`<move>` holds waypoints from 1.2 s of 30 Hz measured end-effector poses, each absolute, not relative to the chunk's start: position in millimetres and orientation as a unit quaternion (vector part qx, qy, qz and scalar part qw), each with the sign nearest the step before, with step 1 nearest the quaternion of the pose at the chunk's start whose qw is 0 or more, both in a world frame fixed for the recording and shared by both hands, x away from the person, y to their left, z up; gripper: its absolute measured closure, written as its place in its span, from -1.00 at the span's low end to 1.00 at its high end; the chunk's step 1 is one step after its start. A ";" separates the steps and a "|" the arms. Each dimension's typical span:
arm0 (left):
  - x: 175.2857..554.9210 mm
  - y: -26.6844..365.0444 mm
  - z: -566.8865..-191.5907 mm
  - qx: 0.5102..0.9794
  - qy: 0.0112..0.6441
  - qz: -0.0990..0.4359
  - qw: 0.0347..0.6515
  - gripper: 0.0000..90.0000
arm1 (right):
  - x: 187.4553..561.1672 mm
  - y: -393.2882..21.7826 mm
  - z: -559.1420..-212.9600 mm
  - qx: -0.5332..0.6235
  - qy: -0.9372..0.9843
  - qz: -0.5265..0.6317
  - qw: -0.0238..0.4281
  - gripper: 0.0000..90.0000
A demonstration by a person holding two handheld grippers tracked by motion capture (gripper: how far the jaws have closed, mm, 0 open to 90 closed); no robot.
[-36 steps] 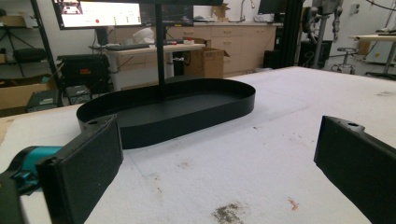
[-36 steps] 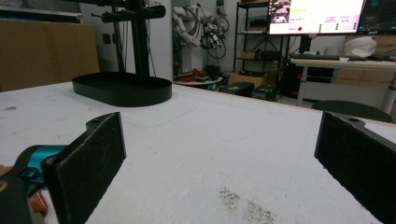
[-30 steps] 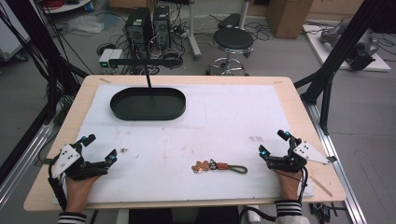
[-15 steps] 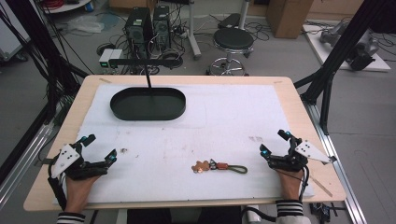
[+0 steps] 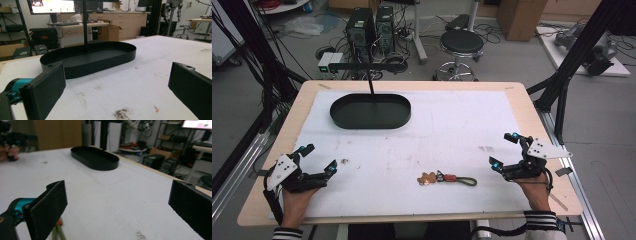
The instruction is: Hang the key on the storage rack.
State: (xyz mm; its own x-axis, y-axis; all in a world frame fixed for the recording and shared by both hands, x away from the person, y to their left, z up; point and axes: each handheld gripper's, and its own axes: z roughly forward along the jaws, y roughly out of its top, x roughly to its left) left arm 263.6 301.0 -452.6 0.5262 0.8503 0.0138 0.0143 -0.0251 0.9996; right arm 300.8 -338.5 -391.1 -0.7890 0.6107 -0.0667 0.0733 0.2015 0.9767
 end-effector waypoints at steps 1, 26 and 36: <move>263.5 301.1 -452.5 0.629 0.344 0.344 0.607 -0.96 | 301.4 -335.8 -387.7 0.223 0.752 0.580 0.220 -0.98; 263.6 301.0 -452.5 0.628 0.345 0.343 0.607 -0.96 | 318.3 -270.2 -365.3 0.095 0.907 0.392 0.124 -0.98; 263.8 300.1 -452.3 0.631 0.344 0.344 0.604 -0.96 | 317.0 -253.1 -379.6 0.082 0.940 0.314 0.108 -0.91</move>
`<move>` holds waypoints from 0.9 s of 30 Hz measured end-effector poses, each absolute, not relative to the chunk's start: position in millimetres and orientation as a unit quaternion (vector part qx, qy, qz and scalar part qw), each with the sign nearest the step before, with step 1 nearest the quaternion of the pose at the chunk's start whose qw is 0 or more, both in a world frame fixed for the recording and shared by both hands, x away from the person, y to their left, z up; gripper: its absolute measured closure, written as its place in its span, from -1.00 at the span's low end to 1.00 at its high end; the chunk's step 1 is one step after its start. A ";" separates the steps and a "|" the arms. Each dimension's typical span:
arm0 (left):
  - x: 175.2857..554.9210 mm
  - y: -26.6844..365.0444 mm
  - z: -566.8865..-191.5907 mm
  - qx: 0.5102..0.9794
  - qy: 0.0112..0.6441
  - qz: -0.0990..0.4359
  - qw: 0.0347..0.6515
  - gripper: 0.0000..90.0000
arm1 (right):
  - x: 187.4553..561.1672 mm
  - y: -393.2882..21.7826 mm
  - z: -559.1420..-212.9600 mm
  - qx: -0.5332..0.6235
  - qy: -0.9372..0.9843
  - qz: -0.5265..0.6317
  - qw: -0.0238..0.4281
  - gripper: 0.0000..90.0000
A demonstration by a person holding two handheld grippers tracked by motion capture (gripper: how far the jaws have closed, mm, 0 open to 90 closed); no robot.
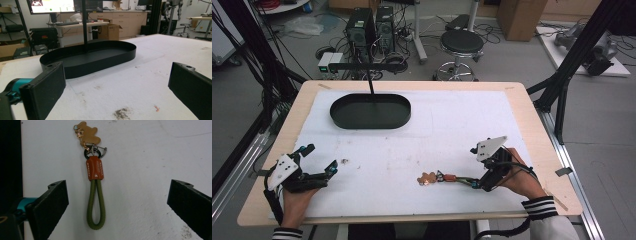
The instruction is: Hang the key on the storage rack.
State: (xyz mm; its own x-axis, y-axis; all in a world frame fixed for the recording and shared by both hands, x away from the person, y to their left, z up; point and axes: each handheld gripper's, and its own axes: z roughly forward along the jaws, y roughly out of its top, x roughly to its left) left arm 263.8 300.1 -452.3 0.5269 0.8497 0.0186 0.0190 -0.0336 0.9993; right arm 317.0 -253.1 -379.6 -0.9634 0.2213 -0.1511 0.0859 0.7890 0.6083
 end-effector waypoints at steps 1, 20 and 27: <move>263.8 300.1 -452.3 0.631 0.344 0.344 0.604 -0.96 | 317.0 -251.5 -380.8 0.081 0.941 0.312 0.103 -0.91; 263.8 300.0 -452.4 0.631 0.344 0.345 0.604 -0.96 | 319.2 -231.4 -394.5 0.074 0.970 0.225 0.053 -0.55; 263.9 300.4 -452.4 0.631 0.344 0.344 0.604 -0.96 | 320.4 -225.3 -394.4 0.067 0.976 0.199 0.052 -0.37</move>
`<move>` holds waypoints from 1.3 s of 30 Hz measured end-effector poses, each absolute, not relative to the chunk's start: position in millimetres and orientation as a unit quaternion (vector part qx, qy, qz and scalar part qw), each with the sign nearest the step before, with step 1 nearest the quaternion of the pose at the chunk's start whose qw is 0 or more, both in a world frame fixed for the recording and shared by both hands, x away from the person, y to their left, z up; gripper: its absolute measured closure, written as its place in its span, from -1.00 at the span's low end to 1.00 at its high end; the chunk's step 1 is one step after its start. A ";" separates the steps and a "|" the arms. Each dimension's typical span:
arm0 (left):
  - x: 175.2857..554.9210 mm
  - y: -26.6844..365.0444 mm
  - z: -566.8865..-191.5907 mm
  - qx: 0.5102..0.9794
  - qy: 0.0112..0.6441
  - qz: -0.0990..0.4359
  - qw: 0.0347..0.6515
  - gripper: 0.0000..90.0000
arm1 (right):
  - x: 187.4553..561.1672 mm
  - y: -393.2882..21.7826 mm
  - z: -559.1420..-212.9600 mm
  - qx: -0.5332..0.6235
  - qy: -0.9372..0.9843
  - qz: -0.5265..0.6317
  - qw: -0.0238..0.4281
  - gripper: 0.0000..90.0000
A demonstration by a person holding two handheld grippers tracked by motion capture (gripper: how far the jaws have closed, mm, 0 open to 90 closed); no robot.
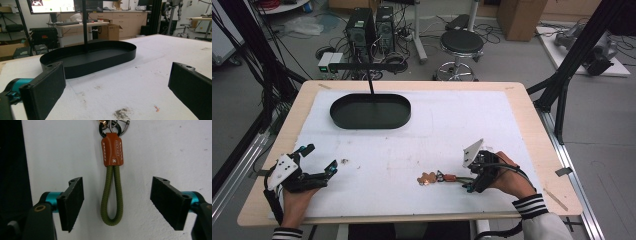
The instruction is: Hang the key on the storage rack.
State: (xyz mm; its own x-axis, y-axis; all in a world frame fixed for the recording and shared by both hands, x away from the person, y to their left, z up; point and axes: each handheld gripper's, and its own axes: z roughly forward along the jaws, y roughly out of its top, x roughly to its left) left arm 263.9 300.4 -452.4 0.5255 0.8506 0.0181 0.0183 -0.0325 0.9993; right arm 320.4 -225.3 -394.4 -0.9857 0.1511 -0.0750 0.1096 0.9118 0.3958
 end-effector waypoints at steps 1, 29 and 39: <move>263.9 300.3 -452.4 0.630 0.345 0.344 0.604 -0.96 | 320.6 -224.2 -394.6 0.067 0.978 0.192 0.052 -0.33; 264.3 300.2 -452.2 0.632 0.344 0.343 0.604 -0.96 | 323.0 -211.7 -404.2 0.056 0.991 0.121 0.026 0.32; 264.3 300.8 -452.3 0.632 0.344 0.340 0.606 -0.96 | 322.9 -204.4 -404.0 0.037 0.994 0.098 0.027 0.62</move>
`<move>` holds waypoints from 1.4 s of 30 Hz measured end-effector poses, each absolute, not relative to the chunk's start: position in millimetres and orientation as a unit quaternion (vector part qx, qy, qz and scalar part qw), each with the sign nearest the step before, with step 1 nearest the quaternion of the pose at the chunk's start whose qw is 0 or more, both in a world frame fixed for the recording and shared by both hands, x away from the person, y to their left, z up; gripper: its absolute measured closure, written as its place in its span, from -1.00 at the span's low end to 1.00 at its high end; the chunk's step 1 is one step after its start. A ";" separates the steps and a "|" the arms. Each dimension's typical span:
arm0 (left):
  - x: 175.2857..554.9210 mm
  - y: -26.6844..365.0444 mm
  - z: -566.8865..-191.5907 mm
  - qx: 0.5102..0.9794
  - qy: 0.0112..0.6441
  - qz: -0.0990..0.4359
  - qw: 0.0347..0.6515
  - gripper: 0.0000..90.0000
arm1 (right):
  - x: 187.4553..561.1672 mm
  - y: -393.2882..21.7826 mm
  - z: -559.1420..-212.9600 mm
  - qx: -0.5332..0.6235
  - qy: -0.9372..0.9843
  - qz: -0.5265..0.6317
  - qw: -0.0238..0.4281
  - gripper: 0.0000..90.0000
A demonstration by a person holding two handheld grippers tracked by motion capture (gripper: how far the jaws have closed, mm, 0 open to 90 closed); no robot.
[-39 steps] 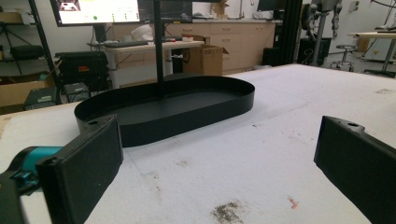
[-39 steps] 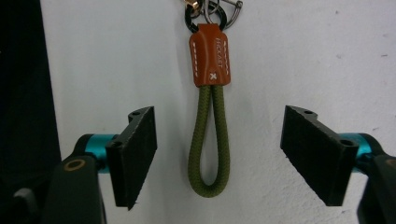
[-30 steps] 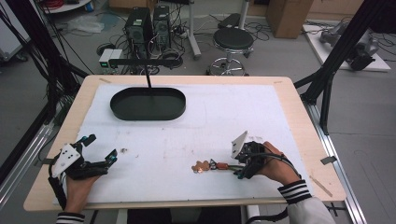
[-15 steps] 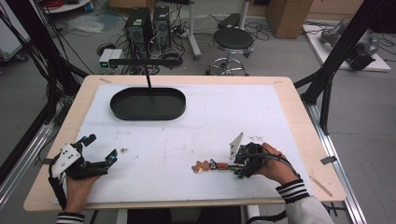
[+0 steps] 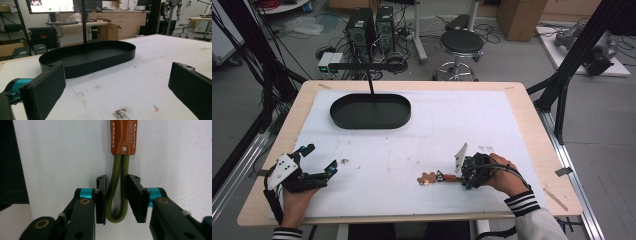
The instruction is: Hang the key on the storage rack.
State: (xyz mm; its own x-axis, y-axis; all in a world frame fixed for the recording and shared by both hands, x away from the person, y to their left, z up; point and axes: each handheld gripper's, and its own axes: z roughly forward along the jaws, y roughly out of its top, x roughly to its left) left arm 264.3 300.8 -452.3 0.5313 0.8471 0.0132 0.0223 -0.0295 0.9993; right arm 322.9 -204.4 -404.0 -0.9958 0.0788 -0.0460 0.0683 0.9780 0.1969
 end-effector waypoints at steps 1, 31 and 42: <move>264.3 300.8 -452.3 0.631 0.345 0.340 0.606 -0.96 | 323.4 -203.7 -404.0 0.035 0.995 0.094 0.025 0.67; 268.6 293.9 -433.9 0.660 0.313 0.299 0.614 -0.96 | 333.5 -214.1 -380.0 0.037 0.969 0.238 0.054 0.78; 284.9 269.4 -400.0 0.696 0.260 0.225 0.631 -0.96 | 340.8 -212.6 -362.0 0.026 0.928 0.364 0.070 0.78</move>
